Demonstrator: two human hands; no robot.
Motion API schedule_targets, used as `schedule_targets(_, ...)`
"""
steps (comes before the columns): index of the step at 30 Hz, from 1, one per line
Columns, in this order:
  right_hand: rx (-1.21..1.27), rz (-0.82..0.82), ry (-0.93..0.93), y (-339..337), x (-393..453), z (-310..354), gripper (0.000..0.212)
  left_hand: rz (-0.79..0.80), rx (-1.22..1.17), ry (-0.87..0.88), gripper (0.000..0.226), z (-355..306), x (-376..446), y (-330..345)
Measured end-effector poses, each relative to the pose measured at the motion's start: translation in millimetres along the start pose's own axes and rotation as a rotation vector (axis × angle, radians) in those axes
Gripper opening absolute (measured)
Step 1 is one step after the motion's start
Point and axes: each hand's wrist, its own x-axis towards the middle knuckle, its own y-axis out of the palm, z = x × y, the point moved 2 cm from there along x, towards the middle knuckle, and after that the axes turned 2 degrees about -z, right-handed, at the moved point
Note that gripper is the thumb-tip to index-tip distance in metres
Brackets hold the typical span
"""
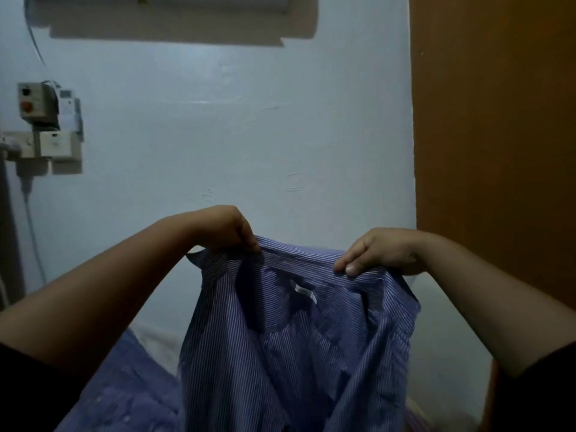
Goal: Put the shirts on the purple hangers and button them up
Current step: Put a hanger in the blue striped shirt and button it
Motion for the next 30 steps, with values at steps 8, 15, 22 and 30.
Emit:
schedule_targets(8,0.109,0.156,-0.010,3,-9,-14,0.030,0.035,-0.093,-0.092,0.049,16,-12,10)
schedule_targets(15,0.032,0.091,0.026,2,-8,-29,0.027,0.101,-0.038,-0.104,0.029,24,-16,12)
schedule_targets(22,-0.164,-0.125,-0.040,-19,-17,-4,0.018,-0.008,-0.004,-0.102,0.029,16,-22,-17)
schedule_targets(30,-0.260,-0.308,-0.183,-52,-50,50,0.032,-0.193,-0.003,-0.077,0.041,-14,-56,-88)
